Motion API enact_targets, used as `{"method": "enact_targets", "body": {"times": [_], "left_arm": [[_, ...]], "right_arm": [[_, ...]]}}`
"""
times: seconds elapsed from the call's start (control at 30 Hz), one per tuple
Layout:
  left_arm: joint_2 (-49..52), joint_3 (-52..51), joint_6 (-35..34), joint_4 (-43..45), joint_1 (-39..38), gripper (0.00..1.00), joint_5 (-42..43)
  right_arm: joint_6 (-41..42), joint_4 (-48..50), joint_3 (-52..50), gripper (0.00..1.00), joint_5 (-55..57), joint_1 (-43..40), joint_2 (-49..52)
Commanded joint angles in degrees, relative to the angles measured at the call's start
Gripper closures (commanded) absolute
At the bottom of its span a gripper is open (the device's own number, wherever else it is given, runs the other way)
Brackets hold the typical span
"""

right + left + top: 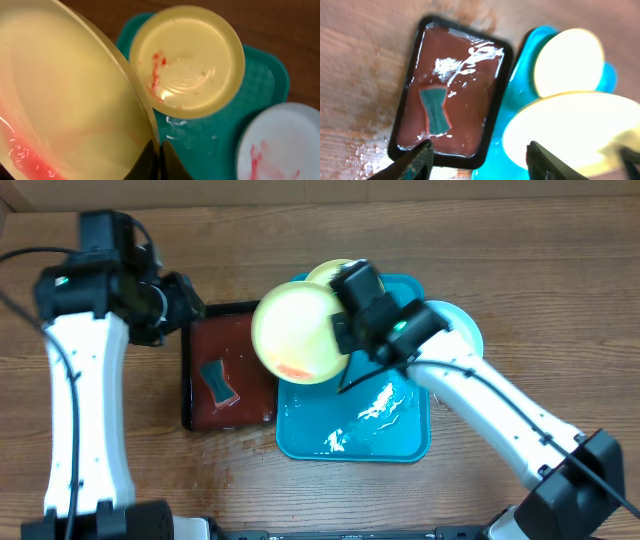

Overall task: Clean dirty plates on tray and stack at the side
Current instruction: 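Lift the lower yellow plate with the right gripper and tilt it over the red tray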

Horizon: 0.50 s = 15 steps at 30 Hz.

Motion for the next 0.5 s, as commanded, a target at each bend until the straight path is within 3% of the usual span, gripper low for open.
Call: {"method": "enact_targets", "body": {"times": [0.0,0.2,0.47], "left_arm": [[-3.87,3.52,1.14,-0.33,1.6,0.3,2.71],[-8.17,4.02,1.14,-0.94,2.27,0.12,2.6],[-8.28,4.0,1.36,-3.1,2.27,0.07,1.07]], "right_arm": [[-0.11,5.77,1.29,0.96,10.51,6.08,1.66],[-0.11,14.78,1.29,0.96,25.29,15.39,8.24],[-0.37,17.88,1.29,0.96,47.78,23.82,9.07]]}}
